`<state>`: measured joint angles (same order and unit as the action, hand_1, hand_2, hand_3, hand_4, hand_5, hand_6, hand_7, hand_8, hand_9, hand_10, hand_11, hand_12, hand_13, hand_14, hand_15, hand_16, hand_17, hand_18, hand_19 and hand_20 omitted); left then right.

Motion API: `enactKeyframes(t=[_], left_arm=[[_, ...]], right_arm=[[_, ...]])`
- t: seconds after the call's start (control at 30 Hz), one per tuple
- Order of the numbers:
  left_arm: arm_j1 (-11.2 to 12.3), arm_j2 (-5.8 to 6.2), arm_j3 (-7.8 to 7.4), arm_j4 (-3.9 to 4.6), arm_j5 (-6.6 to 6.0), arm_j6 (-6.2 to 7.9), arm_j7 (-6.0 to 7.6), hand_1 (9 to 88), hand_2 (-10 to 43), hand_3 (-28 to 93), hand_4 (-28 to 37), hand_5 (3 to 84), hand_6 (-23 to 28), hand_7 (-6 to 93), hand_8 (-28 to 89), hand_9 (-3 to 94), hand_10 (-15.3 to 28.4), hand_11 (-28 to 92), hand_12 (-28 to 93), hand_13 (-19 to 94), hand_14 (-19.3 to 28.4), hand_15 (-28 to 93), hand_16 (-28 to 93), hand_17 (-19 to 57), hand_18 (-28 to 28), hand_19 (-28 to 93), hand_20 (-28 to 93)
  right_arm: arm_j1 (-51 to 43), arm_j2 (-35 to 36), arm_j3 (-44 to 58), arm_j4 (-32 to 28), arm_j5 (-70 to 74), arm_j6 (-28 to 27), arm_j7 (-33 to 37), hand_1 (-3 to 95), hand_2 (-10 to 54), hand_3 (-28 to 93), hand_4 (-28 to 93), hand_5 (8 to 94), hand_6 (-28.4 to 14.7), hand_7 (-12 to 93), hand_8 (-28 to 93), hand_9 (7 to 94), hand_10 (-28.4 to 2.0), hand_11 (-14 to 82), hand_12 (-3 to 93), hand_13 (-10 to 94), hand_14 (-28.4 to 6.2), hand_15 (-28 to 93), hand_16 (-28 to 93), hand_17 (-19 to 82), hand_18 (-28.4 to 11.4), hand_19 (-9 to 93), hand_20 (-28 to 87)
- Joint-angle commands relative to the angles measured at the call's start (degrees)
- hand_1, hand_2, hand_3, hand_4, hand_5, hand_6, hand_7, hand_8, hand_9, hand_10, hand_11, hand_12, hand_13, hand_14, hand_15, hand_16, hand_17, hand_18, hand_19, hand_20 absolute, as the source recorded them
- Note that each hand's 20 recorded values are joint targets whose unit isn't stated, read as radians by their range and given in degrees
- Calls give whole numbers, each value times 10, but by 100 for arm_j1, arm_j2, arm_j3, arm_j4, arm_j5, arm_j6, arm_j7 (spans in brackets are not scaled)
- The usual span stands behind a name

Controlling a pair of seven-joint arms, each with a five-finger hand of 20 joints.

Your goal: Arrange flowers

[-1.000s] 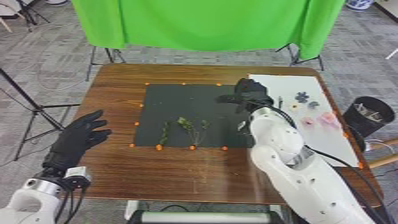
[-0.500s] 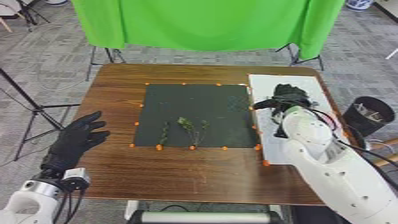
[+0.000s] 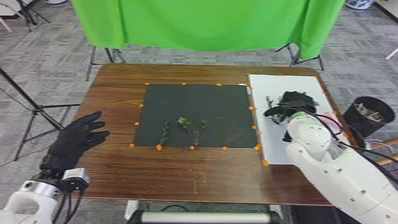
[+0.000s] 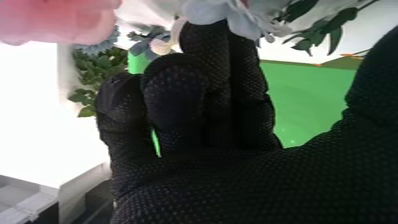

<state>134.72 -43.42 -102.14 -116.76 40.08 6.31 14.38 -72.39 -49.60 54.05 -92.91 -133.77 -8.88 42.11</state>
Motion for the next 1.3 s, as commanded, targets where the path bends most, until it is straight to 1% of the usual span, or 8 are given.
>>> enactKeyframes(t=[0.03,0.07,0.2,0.27,0.33,0.67,1.17,1.3], left_arm=[[107,-20,-12,-49,-53,84,21,289,-95,688,-241,289,35,253,-130,267,121,315,151,263,152,477,-33,-61,227,512,93],[80,-85,-30,-44,-3,40,-26,289,-95,688,-241,290,35,253,-131,267,121,315,151,263,151,478,-33,-61,227,512,92],[83,-37,-14,-51,-38,74,3,288,-94,689,-242,290,35,252,-130,268,120,316,151,263,151,477,-33,-62,227,512,92],[88,-42,-21,-46,-35,64,0,288,-94,689,-242,290,35,251,-130,268,120,315,151,263,152,477,-34,-61,227,511,92],[83,-50,-16,-46,-32,65,-2,286,-93,690,-242,290,36,251,-130,267,121,315,151,263,152,477,-34,-61,227,512,92],[57,-39,1,-28,-40,47,-7,286,-92,690,-242,291,35,252,-130,268,121,314,151,264,152,477,-34,-61,227,512,92],[89,-27,5,-37,-61,85,32,285,-91,692,-243,291,35,252,-129,268,120,313,151,263,152,478,-34,-61,227,512,93],[102,-24,-3,-49,-59,100,29,285,-91,692,-244,291,35,252,-130,268,121,313,151,264,152,477,-34,-61,227,512,93]], right_arm=[[199,15,-206,220,201,351,-89,215,-93,770,-279,605,-40,441,-150,709,-131,538,321,746,-73,773,254,422,-214,932,441],[188,3,-179,249,247,360,-223,225,-90,771,-279,608,-39,441,-151,714,-131,536,320,748,-72,773,253,423,-214,932,443],[190,-86,-36,247,629,-114,-308,288,-73,793,-277,641,-27,431,-133,750,-119,523,320,759,-70,769,257,433,-213,932,445],[176,-118,18,267,808,-155,-348,337,-69,784,-281,650,-23,421,18,767,-112,518,321,760,-69,766,264,433,-212,932,446],[159,-151,105,263,1024,-249,-386,372,-78,767,-280,661,-17,433,58,783,-107,512,319,760,-69,765,268,431,-210,932,444],[106,-143,116,289,1011,-124,-625,446,-76,760,-281,705,-7,460,61,817,-99,500,321,781,-66,762,264,443,-208,932,444],[-66,8,15,161,674,1305,-1206,444,-87,849,-244,740,-18,508,132,840,-95,584,357,812,-64,813,285,470,-214,932,541],[-61,16,75,30,515,1393,-1264,440,-88,852,-231,741,-21,514,140,841,-97,596,359,815,-64,823,286,472,-215,932,556]])
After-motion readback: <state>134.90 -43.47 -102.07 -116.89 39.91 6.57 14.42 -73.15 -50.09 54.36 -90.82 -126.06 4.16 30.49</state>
